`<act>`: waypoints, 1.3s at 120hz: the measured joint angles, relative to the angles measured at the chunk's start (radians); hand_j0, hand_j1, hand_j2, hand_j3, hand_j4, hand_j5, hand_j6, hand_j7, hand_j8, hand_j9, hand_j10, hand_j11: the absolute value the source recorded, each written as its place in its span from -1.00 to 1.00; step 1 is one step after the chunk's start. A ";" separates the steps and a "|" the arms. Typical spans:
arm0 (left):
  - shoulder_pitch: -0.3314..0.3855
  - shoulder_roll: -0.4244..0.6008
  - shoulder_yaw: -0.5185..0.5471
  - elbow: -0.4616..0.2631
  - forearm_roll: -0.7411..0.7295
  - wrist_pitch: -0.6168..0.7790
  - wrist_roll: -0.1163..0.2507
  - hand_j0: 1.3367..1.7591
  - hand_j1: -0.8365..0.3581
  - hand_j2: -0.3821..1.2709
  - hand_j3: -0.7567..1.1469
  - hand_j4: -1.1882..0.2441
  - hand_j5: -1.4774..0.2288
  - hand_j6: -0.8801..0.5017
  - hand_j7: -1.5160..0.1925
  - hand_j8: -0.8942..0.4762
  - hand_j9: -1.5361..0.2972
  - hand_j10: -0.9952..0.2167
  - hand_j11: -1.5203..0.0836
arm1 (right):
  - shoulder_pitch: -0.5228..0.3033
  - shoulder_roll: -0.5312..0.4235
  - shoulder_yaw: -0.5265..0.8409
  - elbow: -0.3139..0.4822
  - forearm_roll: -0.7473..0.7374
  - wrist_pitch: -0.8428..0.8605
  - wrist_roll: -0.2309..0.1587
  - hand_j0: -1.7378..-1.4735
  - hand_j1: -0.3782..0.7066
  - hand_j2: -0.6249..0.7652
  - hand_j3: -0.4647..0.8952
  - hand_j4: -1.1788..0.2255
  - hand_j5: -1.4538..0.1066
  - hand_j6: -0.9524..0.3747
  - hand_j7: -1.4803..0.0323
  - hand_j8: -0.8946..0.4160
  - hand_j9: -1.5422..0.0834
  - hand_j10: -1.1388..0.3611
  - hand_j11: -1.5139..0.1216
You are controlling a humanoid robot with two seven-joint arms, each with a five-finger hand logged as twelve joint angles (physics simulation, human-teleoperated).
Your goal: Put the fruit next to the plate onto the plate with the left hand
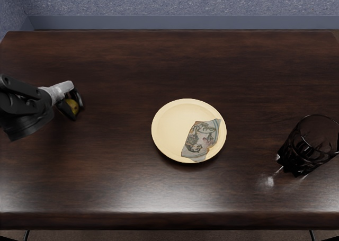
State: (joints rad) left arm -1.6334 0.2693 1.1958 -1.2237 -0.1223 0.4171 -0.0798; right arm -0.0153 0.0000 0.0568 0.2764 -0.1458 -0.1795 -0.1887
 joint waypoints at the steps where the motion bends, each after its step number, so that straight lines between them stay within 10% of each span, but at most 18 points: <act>1: -0.002 0.001 0.000 -0.001 -0.001 0.000 0.000 0.46 -0.08 -0.24 -0.23 -0.48 -0.46 -0.34 -0.46 -0.18 -0.50 0.14 -0.49 | 0.000 0.000 0.000 0.000 0.000 0.000 0.000 -0.40 -0.95 -0.10 -0.32 0.68 0.86 0.44 0.96 0.37 0.90 0.52 0.85; 51: -0.227 0.053 -0.147 -0.093 -0.048 -0.083 0.045 0.48 -0.17 -0.01 -0.21 -0.51 -0.60 -0.31 -0.59 -0.09 -0.56 0.12 -0.52 | 0.000 0.000 0.000 0.000 0.000 0.000 0.000 -0.40 -0.95 -0.10 -0.32 0.68 0.86 0.44 0.96 0.37 0.90 0.52 0.85; 111: -0.240 -0.095 -0.438 -0.118 -0.044 -0.333 0.073 0.50 -0.27 0.26 -0.21 -0.46 -0.68 -0.37 -0.61 -0.18 -0.57 -0.10 -0.50 | 0.000 0.000 0.000 0.000 0.000 0.000 0.000 -0.40 -0.95 -0.10 -0.32 0.68 0.86 0.44 0.96 0.37 0.90 0.52 0.85; 135: -0.276 -0.086 -0.448 -0.128 -0.038 -0.330 0.072 0.51 0.39 -0.20 -0.21 0.15 0.10 -0.05 0.16 0.04 0.12 0.27 0.27 | 0.000 0.000 0.000 0.000 0.000 0.000 0.000 -0.40 -0.95 -0.10 -0.32 0.68 0.86 0.44 0.96 0.37 0.90 0.52 0.85; 156: -0.301 0.375 -0.270 -0.180 -0.039 -0.627 0.068 0.52 0.70 -0.39 -0.21 0.42 0.44 0.11 0.49 0.17 0.42 0.46 0.60 | 0.000 0.000 0.000 0.000 0.000 0.000 0.000 -0.40 -0.95 -0.10 -0.32 0.68 0.86 0.43 0.96 0.36 0.90 0.52 0.85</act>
State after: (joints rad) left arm -1.9340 0.6440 0.9258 -1.4034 -0.1617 -0.2101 -0.0120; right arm -0.0154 0.0000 0.0568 0.2764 -0.1456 -0.1795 -0.1887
